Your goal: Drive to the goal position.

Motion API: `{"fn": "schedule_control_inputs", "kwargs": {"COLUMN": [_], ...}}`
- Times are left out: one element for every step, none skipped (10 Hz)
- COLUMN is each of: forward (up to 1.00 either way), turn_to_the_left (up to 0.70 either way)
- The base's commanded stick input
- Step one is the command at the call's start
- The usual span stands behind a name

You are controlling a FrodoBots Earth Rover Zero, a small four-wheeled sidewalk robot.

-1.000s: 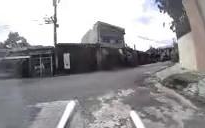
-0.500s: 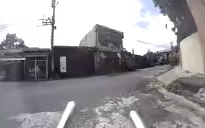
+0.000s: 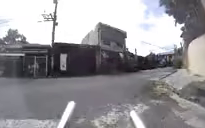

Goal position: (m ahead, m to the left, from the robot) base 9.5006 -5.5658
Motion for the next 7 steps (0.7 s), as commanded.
{"fn": "schedule_control_inputs", "kwargs": {"forward": [0.85, 0.85, 0.85, 0.85, 0.85, 0.85, 0.85], "turn_to_the_left": [-0.08, -0.34, -0.34, -0.34, -0.34, -0.34, -0.34]}}
